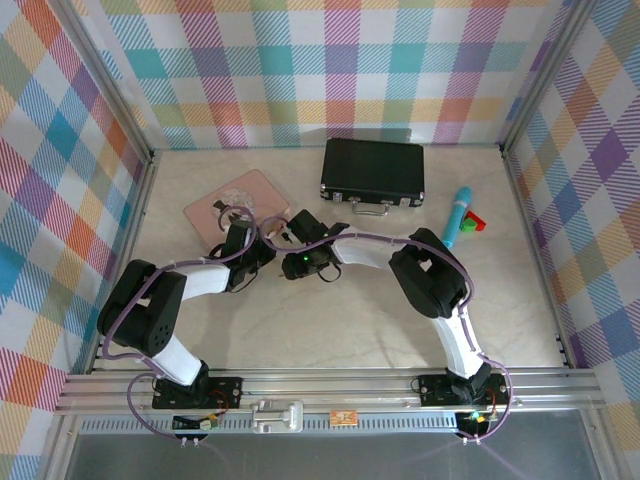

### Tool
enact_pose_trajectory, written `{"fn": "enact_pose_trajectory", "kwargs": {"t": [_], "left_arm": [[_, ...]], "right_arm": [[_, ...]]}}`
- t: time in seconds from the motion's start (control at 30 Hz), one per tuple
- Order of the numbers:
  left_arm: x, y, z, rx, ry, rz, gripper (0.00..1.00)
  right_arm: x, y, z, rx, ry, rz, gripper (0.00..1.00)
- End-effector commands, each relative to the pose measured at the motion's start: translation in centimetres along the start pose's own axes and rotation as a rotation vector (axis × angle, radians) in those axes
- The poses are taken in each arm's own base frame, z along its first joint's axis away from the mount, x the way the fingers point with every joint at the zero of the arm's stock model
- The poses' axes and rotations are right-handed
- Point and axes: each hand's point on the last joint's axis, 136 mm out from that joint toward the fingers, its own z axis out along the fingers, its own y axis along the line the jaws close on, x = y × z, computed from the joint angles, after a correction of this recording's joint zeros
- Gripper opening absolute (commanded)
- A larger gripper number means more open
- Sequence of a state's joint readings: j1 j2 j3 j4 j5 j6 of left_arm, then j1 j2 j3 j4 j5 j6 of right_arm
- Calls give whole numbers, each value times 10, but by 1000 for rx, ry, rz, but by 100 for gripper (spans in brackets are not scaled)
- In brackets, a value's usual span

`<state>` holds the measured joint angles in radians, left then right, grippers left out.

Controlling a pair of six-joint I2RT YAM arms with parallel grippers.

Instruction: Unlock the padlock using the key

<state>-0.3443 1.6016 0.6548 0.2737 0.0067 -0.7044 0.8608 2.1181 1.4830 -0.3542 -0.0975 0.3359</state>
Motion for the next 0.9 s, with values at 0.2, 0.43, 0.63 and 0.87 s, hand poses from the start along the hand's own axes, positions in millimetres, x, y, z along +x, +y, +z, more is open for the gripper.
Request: {"fn": "enact_pose_trajectory", "kwargs": {"t": [0.2, 0.43, 0.63, 0.87], "left_arm": [[-15, 7, -29, -51, -51, -21, 45], [-28, 9, -69, -81, -103, -62, 54], [-35, 5, -96, -61, -124, -105, 57], [-34, -11, -107, 33, -110, -165, 59]], "right_arm": [[2, 4, 16, -3, 3, 16, 33], [4, -1, 20, 29, -9, 34, 22], [5, -2, 20, 22, -25, 59, 7], [4, -1, 3, 8, -74, 69, 0]]}}
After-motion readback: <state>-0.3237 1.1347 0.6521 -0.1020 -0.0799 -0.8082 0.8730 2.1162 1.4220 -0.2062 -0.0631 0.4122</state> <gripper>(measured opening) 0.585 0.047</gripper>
